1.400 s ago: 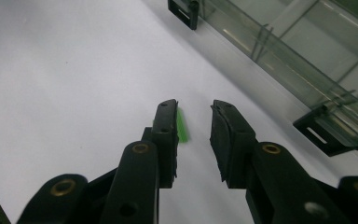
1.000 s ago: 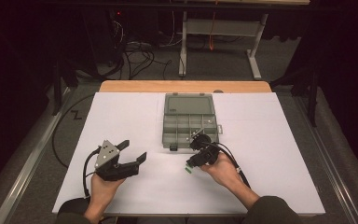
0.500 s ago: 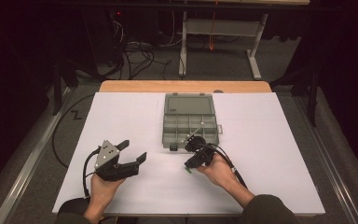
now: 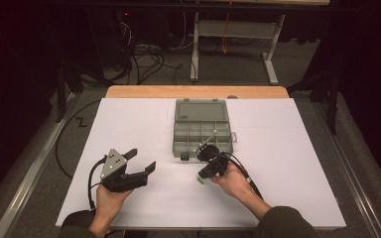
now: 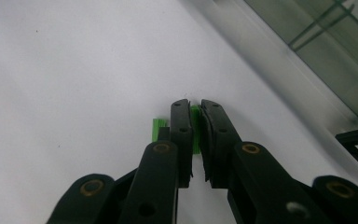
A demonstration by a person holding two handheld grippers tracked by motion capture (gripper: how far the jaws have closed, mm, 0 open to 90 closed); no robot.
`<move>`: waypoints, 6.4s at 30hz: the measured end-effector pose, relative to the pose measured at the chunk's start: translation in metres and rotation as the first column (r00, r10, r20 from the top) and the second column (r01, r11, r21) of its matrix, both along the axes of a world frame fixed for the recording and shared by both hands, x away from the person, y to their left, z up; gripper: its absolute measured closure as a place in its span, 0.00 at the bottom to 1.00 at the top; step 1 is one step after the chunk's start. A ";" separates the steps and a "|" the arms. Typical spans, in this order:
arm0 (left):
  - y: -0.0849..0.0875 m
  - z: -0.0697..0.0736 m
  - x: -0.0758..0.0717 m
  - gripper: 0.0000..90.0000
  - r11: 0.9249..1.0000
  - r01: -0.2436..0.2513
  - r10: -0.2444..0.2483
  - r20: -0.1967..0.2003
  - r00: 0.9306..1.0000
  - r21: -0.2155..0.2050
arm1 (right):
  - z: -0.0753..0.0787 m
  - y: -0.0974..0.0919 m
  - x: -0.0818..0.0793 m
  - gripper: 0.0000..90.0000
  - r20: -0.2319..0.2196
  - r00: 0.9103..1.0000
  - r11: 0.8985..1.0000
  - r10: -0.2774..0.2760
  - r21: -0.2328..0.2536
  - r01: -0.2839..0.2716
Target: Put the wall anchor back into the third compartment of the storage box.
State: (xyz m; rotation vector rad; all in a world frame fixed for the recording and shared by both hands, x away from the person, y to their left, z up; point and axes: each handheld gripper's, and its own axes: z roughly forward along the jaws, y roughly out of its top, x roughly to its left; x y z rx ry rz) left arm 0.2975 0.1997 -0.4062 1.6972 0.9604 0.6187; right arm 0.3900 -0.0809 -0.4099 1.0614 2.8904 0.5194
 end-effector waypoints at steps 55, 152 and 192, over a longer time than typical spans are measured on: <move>0.000 0.001 -0.001 0.24 1.000 -0.002 0.002 0.008 1.000 -0.005 | 0.034 -0.030 0.013 0.96 0.040 0.998 0.996 -0.041 0.087 0.037; 0.002 0.002 -0.002 0.24 1.000 0.008 -0.008 0.013 1.000 -0.023 | 0.053 -0.025 0.104 0.95 0.108 0.967 0.972 -0.232 0.073 0.225; 0.001 0.001 -0.002 0.24 1.000 0.008 -0.008 0.012 1.000 -0.020 | 0.047 -0.026 0.096 0.79 0.093 0.967 0.970 -0.238 0.076 0.231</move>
